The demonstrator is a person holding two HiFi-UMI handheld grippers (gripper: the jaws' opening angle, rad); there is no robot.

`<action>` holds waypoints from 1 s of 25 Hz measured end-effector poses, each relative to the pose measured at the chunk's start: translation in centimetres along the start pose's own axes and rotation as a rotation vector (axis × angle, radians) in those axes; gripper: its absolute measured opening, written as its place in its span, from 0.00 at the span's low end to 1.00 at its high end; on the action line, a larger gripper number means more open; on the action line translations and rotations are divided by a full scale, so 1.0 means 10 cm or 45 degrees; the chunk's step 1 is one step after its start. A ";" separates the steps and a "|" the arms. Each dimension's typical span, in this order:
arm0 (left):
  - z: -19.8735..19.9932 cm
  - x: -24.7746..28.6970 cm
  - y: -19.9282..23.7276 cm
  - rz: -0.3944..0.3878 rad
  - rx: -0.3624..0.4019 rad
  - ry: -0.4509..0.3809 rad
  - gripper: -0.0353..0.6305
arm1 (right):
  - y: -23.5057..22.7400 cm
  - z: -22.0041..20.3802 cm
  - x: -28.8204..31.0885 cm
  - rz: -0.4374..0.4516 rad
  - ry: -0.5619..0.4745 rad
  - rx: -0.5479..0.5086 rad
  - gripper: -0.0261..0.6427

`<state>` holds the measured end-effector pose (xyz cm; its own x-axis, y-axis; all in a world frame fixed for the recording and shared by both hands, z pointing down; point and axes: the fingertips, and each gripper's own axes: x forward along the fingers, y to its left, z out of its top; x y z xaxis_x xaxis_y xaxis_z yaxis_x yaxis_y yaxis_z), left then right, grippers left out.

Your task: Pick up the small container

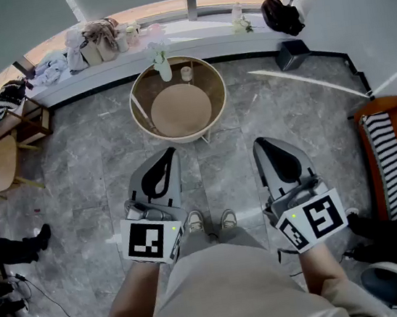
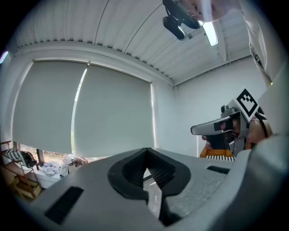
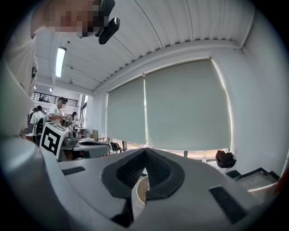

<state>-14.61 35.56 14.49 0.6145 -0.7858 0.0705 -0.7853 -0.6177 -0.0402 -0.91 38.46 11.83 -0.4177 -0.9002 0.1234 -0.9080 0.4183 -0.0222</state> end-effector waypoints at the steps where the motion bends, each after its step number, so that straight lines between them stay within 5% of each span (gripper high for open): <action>1: -0.01 0.01 -0.02 0.001 0.003 0.003 0.06 | -0.01 -0.01 0.00 0.003 0.002 0.003 0.05; 25: 0.01 0.30 -0.40 0.064 -0.033 -0.005 0.06 | -0.49 -0.08 -0.14 0.086 -0.053 0.077 0.05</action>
<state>-9.66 35.69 14.76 0.5746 -0.8159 0.0651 -0.8168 -0.5766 -0.0177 4.16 37.77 12.58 -0.4779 -0.8749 0.0786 -0.8774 0.4713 -0.0893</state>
